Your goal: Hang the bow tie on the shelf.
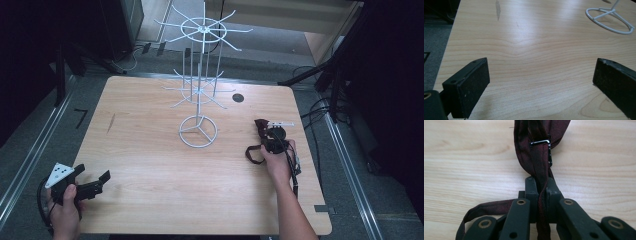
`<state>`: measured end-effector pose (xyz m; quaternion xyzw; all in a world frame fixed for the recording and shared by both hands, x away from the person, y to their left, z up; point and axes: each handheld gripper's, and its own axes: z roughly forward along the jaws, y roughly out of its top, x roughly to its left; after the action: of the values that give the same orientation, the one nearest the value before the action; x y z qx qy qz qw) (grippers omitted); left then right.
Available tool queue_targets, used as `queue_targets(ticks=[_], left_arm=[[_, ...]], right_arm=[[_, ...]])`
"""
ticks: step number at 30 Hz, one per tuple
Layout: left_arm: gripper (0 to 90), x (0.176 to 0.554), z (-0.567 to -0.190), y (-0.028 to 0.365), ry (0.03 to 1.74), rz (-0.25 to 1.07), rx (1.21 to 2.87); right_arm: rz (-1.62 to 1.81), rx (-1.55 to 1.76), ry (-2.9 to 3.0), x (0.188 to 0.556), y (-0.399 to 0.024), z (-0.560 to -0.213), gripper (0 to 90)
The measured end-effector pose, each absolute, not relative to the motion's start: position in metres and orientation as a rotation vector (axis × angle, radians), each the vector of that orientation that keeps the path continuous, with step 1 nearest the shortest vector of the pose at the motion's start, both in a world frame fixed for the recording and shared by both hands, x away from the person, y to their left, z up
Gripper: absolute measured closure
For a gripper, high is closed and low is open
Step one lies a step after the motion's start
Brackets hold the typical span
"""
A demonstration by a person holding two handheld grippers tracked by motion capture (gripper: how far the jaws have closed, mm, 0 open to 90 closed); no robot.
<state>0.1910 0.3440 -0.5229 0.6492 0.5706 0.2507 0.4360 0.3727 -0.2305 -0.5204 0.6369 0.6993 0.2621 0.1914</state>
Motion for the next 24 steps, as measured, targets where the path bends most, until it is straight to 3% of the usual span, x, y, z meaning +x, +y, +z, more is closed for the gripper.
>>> queue_targets(ticks=[24], left_arm=[[1.5, 0.191, -0.523, 0.344, 1.42, 0.623, 1.615]], right_arm=[[1.067, 1.59, 1.887, 0.365, -0.195, -0.46, 84.6]])
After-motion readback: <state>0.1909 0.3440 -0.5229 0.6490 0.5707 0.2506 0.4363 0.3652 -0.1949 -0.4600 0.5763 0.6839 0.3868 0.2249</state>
